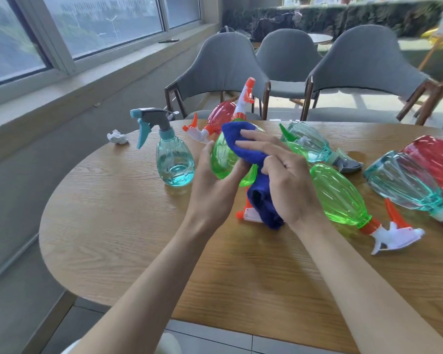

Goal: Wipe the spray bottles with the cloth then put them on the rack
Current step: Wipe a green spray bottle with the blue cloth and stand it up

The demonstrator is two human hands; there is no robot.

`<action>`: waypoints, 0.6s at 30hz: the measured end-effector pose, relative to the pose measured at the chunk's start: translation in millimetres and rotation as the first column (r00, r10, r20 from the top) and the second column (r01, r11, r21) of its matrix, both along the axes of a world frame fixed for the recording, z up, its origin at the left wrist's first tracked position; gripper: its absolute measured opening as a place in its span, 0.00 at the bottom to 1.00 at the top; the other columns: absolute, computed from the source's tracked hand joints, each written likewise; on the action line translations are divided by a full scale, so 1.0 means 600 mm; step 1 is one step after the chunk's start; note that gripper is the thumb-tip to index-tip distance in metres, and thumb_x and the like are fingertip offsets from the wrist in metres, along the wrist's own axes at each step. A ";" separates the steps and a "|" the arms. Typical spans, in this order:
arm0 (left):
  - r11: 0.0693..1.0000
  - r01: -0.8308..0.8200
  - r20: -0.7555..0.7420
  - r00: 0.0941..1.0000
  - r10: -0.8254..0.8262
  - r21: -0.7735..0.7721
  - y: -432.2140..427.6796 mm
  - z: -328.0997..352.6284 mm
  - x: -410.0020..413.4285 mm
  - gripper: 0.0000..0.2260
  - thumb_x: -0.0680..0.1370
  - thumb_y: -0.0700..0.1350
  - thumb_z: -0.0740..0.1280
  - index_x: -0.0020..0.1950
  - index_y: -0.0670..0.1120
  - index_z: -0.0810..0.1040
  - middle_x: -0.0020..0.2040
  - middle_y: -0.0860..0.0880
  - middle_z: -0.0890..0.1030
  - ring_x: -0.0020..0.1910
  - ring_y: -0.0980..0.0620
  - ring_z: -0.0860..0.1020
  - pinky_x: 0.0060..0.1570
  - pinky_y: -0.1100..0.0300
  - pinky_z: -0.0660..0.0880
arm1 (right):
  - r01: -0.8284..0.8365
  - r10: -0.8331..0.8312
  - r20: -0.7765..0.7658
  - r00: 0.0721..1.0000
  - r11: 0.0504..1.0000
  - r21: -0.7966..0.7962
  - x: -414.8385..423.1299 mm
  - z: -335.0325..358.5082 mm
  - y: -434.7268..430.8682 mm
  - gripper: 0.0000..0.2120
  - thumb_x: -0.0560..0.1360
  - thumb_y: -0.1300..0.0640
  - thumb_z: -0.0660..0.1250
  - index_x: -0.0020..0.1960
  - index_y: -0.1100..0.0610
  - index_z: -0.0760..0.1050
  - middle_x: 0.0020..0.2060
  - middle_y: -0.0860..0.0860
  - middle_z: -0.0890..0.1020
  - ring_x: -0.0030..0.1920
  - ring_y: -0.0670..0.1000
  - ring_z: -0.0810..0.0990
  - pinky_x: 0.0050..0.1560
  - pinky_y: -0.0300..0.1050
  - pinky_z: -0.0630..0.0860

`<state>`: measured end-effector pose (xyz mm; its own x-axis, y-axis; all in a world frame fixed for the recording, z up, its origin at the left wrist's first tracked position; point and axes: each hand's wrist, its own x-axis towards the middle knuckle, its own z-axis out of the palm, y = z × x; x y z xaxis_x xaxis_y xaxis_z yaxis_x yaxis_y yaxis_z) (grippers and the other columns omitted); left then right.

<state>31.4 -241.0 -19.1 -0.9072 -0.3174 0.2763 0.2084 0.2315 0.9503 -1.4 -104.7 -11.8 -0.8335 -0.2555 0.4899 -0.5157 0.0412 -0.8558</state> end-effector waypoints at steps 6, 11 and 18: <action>0.999 0.045 0.027 0.999 -0.045 0.021 0.004 -0.004 0.007 0.39 0.77 0.66 0.75 0.82 0.51 0.68 0.74 0.50 0.79 0.73 0.51 0.77 0.73 0.45 0.75 | -0.018 0.017 0.046 0.999 1.000 0.007 0.000 -0.006 0.001 0.25 0.82 0.68 0.55 0.72 0.54 0.80 0.76 0.41 0.74 0.78 0.37 0.66 0.76 0.32 0.61; 0.999 0.035 0.015 0.999 -0.035 0.019 0.003 -0.004 0.007 0.38 0.78 0.66 0.74 0.81 0.50 0.68 0.74 0.47 0.79 0.74 0.47 0.77 0.73 0.40 0.74 | -0.056 0.058 0.047 0.997 0.998 -0.040 0.001 0.000 0.003 0.25 0.79 0.71 0.55 0.65 0.56 0.84 0.71 0.44 0.79 0.75 0.41 0.71 0.73 0.35 0.67; 0.993 0.116 0.041 0.992 -0.118 0.034 0.017 -0.012 0.010 0.36 0.80 0.65 0.71 0.83 0.52 0.65 0.77 0.50 0.75 0.76 0.51 0.74 0.76 0.43 0.72 | -0.019 0.022 0.062 0.998 0.999 -0.049 0.004 0.001 -0.003 0.27 0.79 0.60 0.54 0.76 0.53 0.74 0.78 0.44 0.69 0.75 0.30 0.64 0.67 0.23 0.61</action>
<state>37.7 -230.7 -26.4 -0.9495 -0.2161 0.2276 0.1909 0.1778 0.9654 1.0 -106.4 -11.3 -0.8577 -0.2497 0.4494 -0.4615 -0.0114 -0.8871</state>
